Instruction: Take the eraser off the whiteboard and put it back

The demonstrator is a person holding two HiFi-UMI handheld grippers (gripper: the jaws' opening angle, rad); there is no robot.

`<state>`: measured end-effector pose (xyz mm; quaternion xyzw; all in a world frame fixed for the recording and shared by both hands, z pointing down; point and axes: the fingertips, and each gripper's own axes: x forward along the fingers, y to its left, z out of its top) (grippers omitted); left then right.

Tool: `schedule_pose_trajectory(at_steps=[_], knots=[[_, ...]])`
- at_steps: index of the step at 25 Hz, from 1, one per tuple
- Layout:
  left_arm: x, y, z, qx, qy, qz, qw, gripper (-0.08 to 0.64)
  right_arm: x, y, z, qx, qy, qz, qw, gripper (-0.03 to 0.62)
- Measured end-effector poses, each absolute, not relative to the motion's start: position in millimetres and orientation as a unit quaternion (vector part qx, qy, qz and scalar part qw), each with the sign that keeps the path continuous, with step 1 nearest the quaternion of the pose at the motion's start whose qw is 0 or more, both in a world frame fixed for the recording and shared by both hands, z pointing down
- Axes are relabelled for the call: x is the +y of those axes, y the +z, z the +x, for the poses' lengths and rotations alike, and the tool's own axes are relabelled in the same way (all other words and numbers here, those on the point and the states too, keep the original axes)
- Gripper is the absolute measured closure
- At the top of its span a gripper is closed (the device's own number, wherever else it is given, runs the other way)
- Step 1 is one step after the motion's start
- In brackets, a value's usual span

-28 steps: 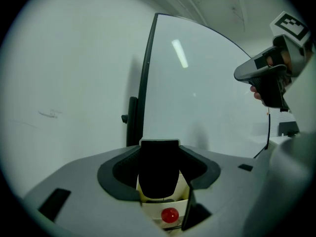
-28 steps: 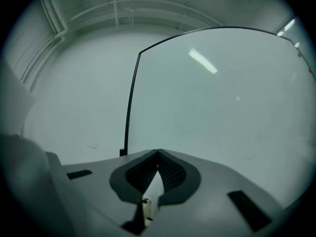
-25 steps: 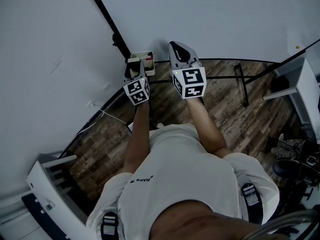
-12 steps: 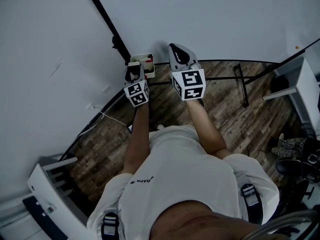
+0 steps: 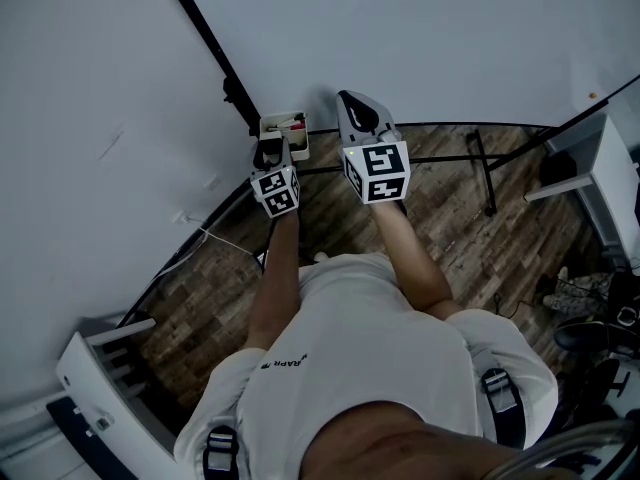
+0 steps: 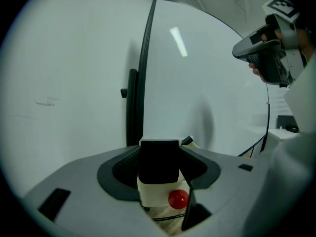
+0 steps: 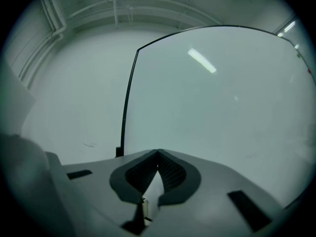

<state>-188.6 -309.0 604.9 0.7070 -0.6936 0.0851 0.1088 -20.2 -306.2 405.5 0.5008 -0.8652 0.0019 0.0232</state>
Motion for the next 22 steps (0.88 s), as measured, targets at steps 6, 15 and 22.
schedule_pose_trajectory(at_steps=[6,15,22], knots=[[-307,614,-185,-0.691,0.08,0.709,0.115,0.328,-306,406,-17,-0.865,0.003,0.502,0.024,0.58],[-307,613,-185,-0.691,0.079,0.71,0.107,0.327,-305,402,-16,-0.866,0.004,0.5,0.021,0.58],[-306,618,-185,-0.688,0.088,0.712,0.107,0.328,-305,401,-20,-0.868,0.006,0.497,0.018,0.58]])
